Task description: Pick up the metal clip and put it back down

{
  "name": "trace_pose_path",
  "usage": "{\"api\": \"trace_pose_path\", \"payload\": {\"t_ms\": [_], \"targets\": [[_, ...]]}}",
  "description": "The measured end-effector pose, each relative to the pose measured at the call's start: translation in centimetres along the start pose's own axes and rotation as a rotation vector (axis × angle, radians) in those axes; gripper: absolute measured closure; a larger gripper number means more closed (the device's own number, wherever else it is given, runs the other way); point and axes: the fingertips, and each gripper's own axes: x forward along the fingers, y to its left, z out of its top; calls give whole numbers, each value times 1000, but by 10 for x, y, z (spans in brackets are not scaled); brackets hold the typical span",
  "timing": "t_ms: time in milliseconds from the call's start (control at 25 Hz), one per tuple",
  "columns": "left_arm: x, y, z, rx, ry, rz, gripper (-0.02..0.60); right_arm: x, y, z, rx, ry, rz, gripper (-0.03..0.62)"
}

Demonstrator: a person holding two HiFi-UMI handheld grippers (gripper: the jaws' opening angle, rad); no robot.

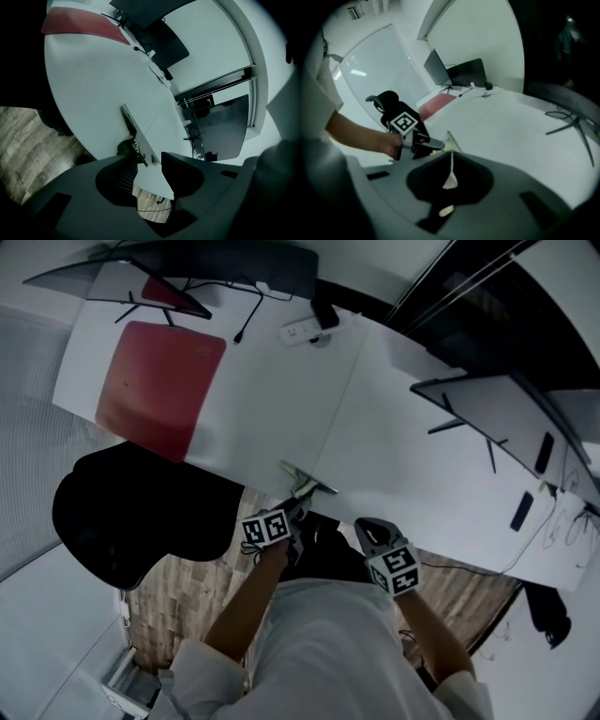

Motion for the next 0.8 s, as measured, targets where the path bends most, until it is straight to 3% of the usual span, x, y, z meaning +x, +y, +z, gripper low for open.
{"api": "trace_pose_path", "payload": {"t_ms": [120,280,520,800], "targets": [[5,3,5,-13,3,-1,400,1,-3,1,10,5,-6,559],[9,7,9,-48,6,-19,475,0,-9,3,19,7,-19,559],[12,2,12,-153,-4,-115,535,-1,-14,4,32,7,-31,559],[12,-14,20,-98,11,-145,546,-4,-16,12,32,-19,-51,559]]}}
